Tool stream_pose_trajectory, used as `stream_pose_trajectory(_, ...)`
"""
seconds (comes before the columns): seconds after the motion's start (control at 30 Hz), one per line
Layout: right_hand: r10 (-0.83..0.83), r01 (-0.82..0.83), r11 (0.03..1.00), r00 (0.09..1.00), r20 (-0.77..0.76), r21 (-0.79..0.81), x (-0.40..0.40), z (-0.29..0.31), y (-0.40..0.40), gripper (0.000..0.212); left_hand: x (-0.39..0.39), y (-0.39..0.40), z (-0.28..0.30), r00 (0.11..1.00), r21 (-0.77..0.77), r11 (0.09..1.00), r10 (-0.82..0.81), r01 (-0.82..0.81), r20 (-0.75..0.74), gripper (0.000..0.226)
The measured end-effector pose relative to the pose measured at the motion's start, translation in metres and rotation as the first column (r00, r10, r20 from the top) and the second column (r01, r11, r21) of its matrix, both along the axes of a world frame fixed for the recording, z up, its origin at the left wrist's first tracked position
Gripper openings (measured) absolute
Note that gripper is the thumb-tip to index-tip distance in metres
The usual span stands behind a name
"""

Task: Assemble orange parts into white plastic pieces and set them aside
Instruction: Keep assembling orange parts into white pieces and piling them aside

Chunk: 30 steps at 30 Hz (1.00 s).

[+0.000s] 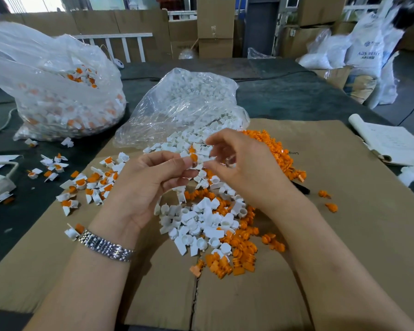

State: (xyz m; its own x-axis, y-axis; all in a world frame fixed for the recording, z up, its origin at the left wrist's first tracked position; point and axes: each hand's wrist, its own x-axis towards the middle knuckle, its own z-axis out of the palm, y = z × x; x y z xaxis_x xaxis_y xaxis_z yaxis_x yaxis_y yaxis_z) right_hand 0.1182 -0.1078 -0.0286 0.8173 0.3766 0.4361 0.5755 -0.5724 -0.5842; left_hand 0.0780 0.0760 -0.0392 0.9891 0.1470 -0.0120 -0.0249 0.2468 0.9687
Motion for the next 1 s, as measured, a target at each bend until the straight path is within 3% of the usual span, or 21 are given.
stream_pose_trajectory(0.1, -0.343, 0.312, 0.906, 0.937, -0.065, -0.285, 0.011, -0.003, -0.019, 0.048, 0.001, 0.001, 0.0, 1.0, -0.047, 0.999, -0.006, 0.005, -0.023, 0.015)
stream_pose_trajectory(0.2, -0.496, 0.305, 0.734, 0.851, -0.172, -0.606, 0.013, -0.008, -0.027, 0.073, 0.002, 0.002, -0.001, 0.999, -0.024, 0.999, -0.022, 0.021, -0.031, 0.013)
stream_pose_trajectory(0.27, -0.505, 0.291, 0.691, 0.849, -0.154, -0.662, 0.012, -0.013, -0.024, 0.072, 0.002, 0.002, -0.002, 0.998, -0.018, 0.999, -0.05, 0.049, -0.031, 0.012)
stream_pose_trajectory(0.43, -0.481, 0.316, 0.749, 0.864, -0.15, -0.582, 0.014, -0.013, -0.023, 0.042, 0.002, 0.002, -0.002, 0.995, -0.003, 0.995, -0.096, 0.096, -0.033, 0.005)
stream_pose_trajectory(0.57, -0.348, 0.251, 0.918, 0.882, -0.318, -0.308, 0.013, -0.001, -0.028, 0.028, 0.003, 0.003, -0.002, 0.997, -0.031, 0.997, -0.068, 0.066, -0.041, 0.009)
stream_pose_trajectory(0.67, -0.218, 0.157, 0.97, 0.902, -0.374, -0.187, 0.006, 0.014, -0.032, 0.023, 0.003, 0.003, -0.002, 0.999, -0.063, 0.997, -0.045, 0.044, -0.019, 0.016)
stream_pose_trajectory(0.8, 0.014, -0.101, 0.987, 0.826, -0.564, -0.124, -0.008, 0.027, -0.03, 0.024, 0.004, 0.004, -0.002, 0.999, -0.08, 0.997, -0.022, 0.025, 0.033, 0.019)
stream_pose_trajectory(1.0, 0.075, -0.184, 0.971, 0.837, -0.543, -0.151, -0.019, 0.032, -0.022, 0.031, 0.005, 0.002, -0.003, 0.999, -0.052, 0.999, 0.005, -0.003, 0.045, 0.015)
